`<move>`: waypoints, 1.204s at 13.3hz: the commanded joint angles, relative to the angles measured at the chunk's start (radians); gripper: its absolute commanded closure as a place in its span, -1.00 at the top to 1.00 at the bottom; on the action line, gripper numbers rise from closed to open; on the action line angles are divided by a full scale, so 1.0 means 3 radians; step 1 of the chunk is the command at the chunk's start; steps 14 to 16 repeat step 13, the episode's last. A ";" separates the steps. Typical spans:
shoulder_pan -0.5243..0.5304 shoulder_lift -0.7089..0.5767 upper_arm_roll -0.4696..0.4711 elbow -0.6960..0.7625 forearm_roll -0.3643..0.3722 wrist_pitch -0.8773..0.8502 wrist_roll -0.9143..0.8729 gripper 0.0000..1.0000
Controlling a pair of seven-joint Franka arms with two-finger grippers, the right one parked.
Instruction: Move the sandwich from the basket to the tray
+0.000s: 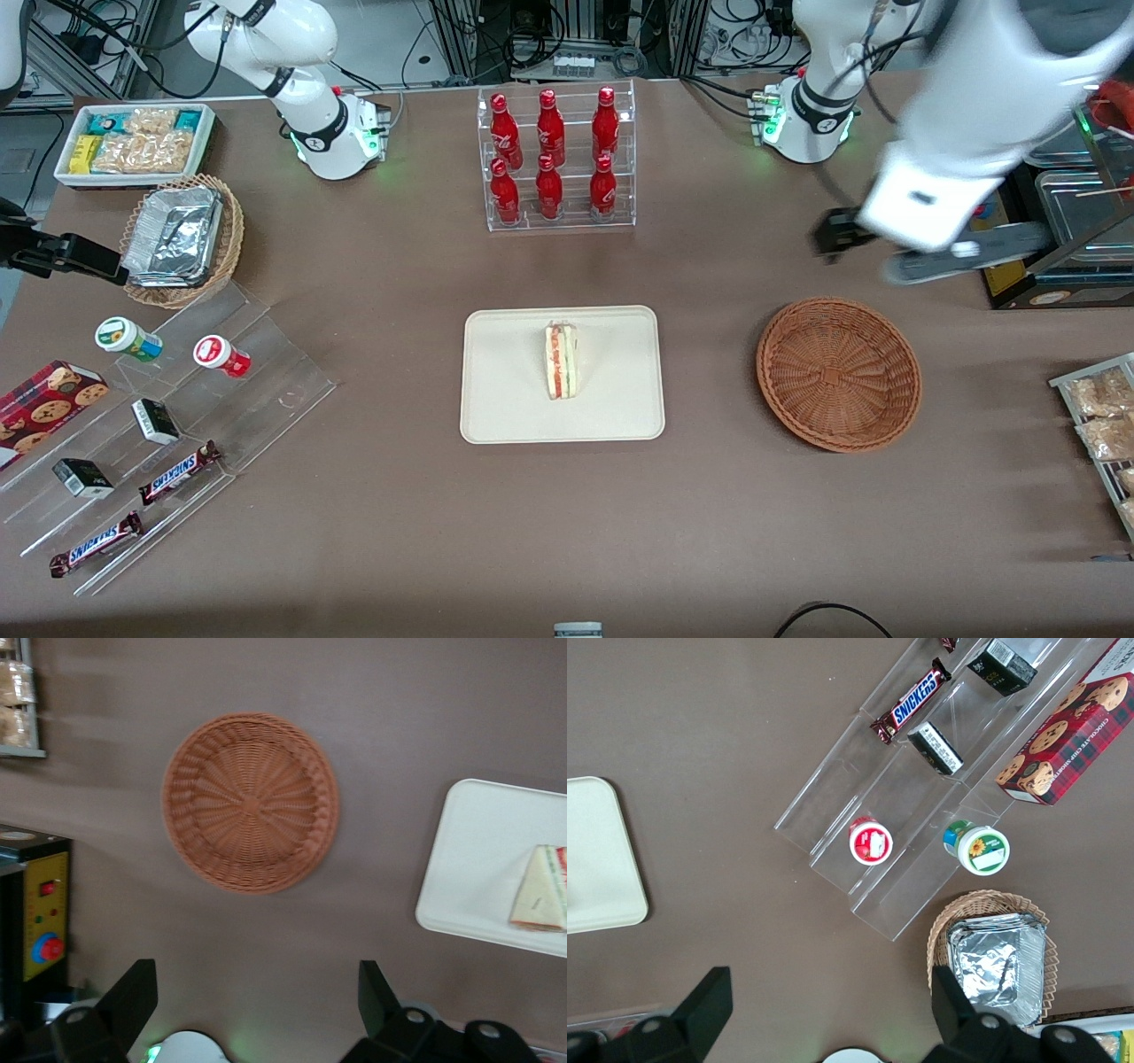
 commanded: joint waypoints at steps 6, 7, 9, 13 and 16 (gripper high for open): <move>0.0801 -0.0508 -0.0040 -0.0368 -0.0139 -0.0237 0.1292 0.99; 0.0786 -0.0498 -0.0040 -0.0353 -0.0169 -0.0232 0.1287 0.99; 0.0771 -0.0468 -0.0040 -0.0302 -0.0180 -0.0237 0.1276 0.99; 0.0750 -0.0406 -0.0045 -0.0230 -0.0185 -0.0237 0.1302 0.99; 0.0750 -0.0406 -0.0045 -0.0230 -0.0185 -0.0237 0.1302 0.99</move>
